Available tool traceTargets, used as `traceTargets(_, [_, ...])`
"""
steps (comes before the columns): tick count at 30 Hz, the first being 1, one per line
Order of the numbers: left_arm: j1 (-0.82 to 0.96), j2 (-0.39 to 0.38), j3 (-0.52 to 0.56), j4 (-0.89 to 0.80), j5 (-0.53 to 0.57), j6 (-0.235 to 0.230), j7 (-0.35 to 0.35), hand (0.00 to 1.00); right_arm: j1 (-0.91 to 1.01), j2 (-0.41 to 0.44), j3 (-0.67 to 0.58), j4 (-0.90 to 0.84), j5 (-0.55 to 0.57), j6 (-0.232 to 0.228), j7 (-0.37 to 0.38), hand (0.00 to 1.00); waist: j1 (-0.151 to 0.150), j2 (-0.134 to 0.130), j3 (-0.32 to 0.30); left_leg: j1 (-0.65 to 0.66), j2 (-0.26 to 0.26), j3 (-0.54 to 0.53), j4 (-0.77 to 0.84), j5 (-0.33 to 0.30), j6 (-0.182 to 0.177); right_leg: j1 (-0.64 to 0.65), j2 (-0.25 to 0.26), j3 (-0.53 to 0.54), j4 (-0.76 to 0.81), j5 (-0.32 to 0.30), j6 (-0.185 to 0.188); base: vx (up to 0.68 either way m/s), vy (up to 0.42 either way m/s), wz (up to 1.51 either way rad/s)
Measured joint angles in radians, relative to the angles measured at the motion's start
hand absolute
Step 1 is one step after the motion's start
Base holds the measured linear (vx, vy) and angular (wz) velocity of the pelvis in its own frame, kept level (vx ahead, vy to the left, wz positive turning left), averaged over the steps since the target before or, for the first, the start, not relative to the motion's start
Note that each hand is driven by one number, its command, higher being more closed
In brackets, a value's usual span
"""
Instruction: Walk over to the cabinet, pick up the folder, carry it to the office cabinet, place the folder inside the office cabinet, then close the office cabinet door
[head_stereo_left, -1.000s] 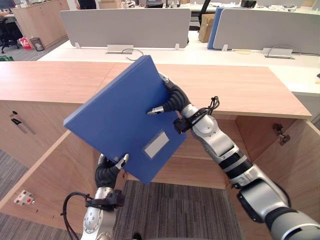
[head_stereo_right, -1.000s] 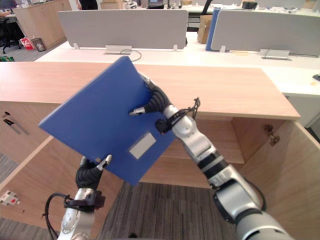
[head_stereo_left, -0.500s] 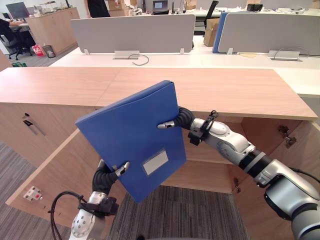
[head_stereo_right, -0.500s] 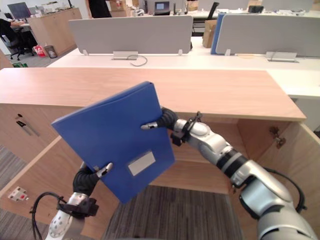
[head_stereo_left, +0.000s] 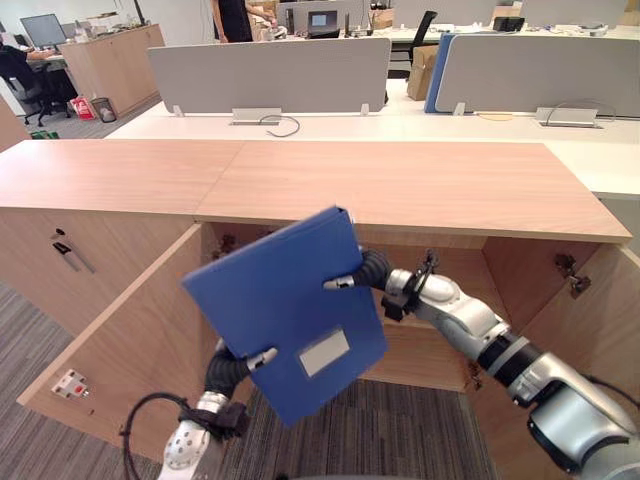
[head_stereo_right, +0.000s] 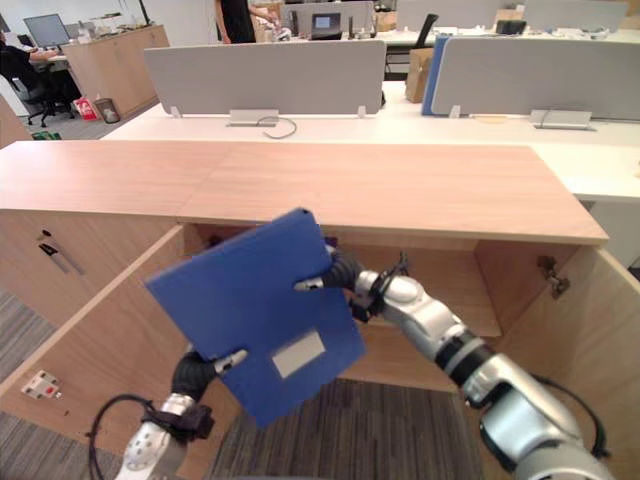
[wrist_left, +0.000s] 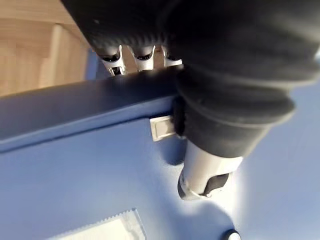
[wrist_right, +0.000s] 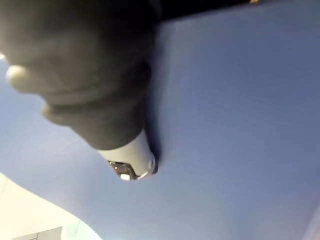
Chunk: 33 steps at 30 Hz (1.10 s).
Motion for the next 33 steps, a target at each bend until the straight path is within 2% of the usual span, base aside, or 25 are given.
traceTargets(4, [-0.029, -0.058, 0.032, 0.229, -0.035, 0.019, -0.011, 0.0, 0.177, 0.088, -0.152, -0.051, -0.262, -0.003, -0.013, 1.0, -0.005, 0.001, 0.001, -0.014, 0.012, 0.008, -0.001, 0.004, -0.005, -0.022, 0.011, 0.012, 0.003, 0.0, -0.006, -0.01, -0.021, -0.08])
traceTargets(5, [-0.038, -0.068, 0.05, 0.315, -0.04, 0.034, -0.013, 0.0, 0.219, 0.118, -0.191, -0.05, -0.352, -0.013, -0.028, 1.0, -0.011, -0.001, 0.004, -0.012, 0.015, 0.012, -0.001, 0.004, -0.005, -0.022, 0.014, 0.017, 0.004, 0.0, -0.008, -0.02, -0.023, -0.09])
traceTargets(6, [-0.043, -0.071, 0.062, 0.359, -0.043, 0.043, -0.013, 0.0, 0.24, 0.133, -0.213, -0.048, -0.393, -0.023, -0.035, 1.0, -0.015, 0.0, 0.005, -0.012, 0.015, 0.012, -0.001, 0.004, -0.005, -0.022, 0.014, 0.017, 0.005, 0.0, -0.008, -0.02, -0.019, -0.05])
traceTargets(8, [-0.049, -0.084, 0.126, 0.51, -0.05, 0.076, -0.008, 0.0, 0.308, 0.182, -0.286, -0.018, -0.547, -0.055, -0.071, 1.0, -0.038, 0.003, 0.011, -0.011, 0.016, 0.013, -0.001, 0.005, -0.007, -0.023, 0.015, 0.017, 0.005, 0.0, -0.008, -0.02, -0.007, -0.01])
traceTargets(10, [-0.049, -0.085, 0.157, 0.595, -0.047, 0.092, 0.003, 0.0, 0.345, 0.21, -0.323, 0.084, -0.627, -0.069, -0.099, 1.0, -0.042, 0.003, 0.013, -0.01, 0.016, 0.013, -0.001, 0.005, -0.008, -0.023, 0.014, 0.018, 0.007, 0.0, -0.008, -0.02, 0.004, 0.0])
traceTargets(14, [-0.086, -0.096, 0.211, 0.756, -0.09, 0.119, 0.012, 0.0, 0.379, 0.248, -0.34, 0.362, -0.722, -0.056, -0.141, 1.0, -0.038, 0.01, 0.048, -0.007, 0.018, 0.01, 0.0, 0.009, -0.014, -0.025, 0.013, 0.018, 0.019, -0.002, -0.008, -0.05, 0.007, 0.01])
traceTargets(16, [-0.102, -0.1, 0.237, 0.816, -0.119, 0.129, 0.016, 0.0, 0.396, 0.276, -0.345, 0.439, -0.753, -0.051, -0.158, 1.0, -0.041, 0.011, 0.057, -0.011, 0.019, 0.009, 0.009, 0.008, -0.014, -0.026, 0.013, 0.017, 0.025, -0.007, -0.007, -0.05, -0.001, 0.02])
traceTargets(18, [-0.121, -0.106, 0.259, 0.849, -0.137, 0.135, 0.023, 0.0, 0.399, 0.317, -0.391, 0.473, -0.757, -0.052, -0.192, 1.0, -0.044, 0.011, 0.08, -0.029, 0.02, 0.004, 0.068, -0.02, -0.015, -0.029, 0.005, 0.017, 0.05, -0.023, -0.007, -0.06, -0.012, 0.05])
traceTargets(21, [-0.131, -0.125, 0.285, 0.886, -0.14, 0.14, 0.035, 0.0, 0.398, 0.364, -0.453, 0.533, -0.751, -0.052, -0.221, 1.0, -0.043, 0.019, 0.09, -0.122, 0.044, 0.006, 0.304, -0.114, -0.021, -0.024, -0.004, 0.017, 0.085, -0.053, -0.007, -0.04, -0.005, 0.02])
traceTargets(24, [-0.14, -0.141, 0.333, 0.902, -0.138, 0.141, 0.051, 0.0, 0.385, 0.375, -0.481, 0.588, -0.716, -0.049, -0.244, 1.0, -0.031, 0.027, 0.097, -0.21, 0.069, 0.009, 0.498, -0.114, -0.02, -0.018, -0.007, 0.032, 0.085, -0.052, -0.008, -0.03, -0.018, -0.12])
traceTargets(26, [-0.132, -0.159, 0.361, 0.907, -0.132, 0.143, 0.059, 0.0, 0.383, 0.383, -0.498, 0.614, -0.699, -0.047, -0.255, 1.0, -0.02, 0.029, 0.102, -0.235, 0.079, 0.009, 0.565, -0.111, -0.02, -0.013, -0.007, 0.057, 0.083, -0.05, -0.011, 0.01, 0.026, -0.29])
traceTargets(27, [-0.131, -0.164, 0.373, 0.908, -0.129, 0.143, 0.059, 0.0, 0.382, 0.383, -0.501, 0.623, -0.687, -0.047, -0.26, 1.0, -0.015, 0.029, 0.102, -0.245, 0.079, 0.008, 0.577, -0.117, -0.022, -0.004, -0.009, 0.063, 0.079, -0.048, -0.014, 0.06, 0.058, -0.33])
traceTargets(28, [-0.131, -0.167, 0.382, 0.916, -0.123, 0.145, 0.06, 0.0, 0.381, 0.381, -0.504, 0.635, -0.667, -0.048, -0.27, 1.0, -0.013, 0.032, 0.103, -0.242, 0.074, 0.003, 0.56, -0.154, -0.021, 0.001, -0.01, 0.071, 0.072, -0.045, -0.017, 0.08, 0.076, -0.22])
traceTargets(30, [-0.142, -0.169, 0.397, 0.926, -0.108, 0.148, 0.06, 0.0, 0.372, 0.382, -0.51, 0.661, -0.631, -0.049, -0.285, 1.0, -0.012, 0.032, 0.114, -0.24, 0.056, -0.008, 0.456, -0.17, -0.025, 0.011, -0.01, 0.075, 0.061, -0.043, -0.015, 0.06, 0.107, -0.16])
traceTargets(31, [-0.146, -0.171, 0.398, 0.933, -0.103, 0.148, 0.062, 0.0, 0.367, 0.385, -0.526, 0.678, -0.62, -0.048, -0.29, 1.0, -0.005, 0.036, 0.113, -0.238, 0.044, -0.017, 0.365, -0.152, -0.029, 0.013, -0.007, 0.077, 0.057, -0.044, -0.012, 0.06, 0.137, -0.14])
traceTargets(33, [-0.151, -0.168, 0.401, 0.953, -0.104, 0.149, 0.067, 0.0, 0.36, 0.395, -0.532, 0.702, -0.581, -0.047, -0.298, 1.0, 0.005, 0.038, 0.118, -0.209, 0.032, -0.018, 0.303, -0.08, -0.01, 0.02, -0.006, 0.109, 0.043, -0.046, 0.007, 0.11, 0.178, -0.32])
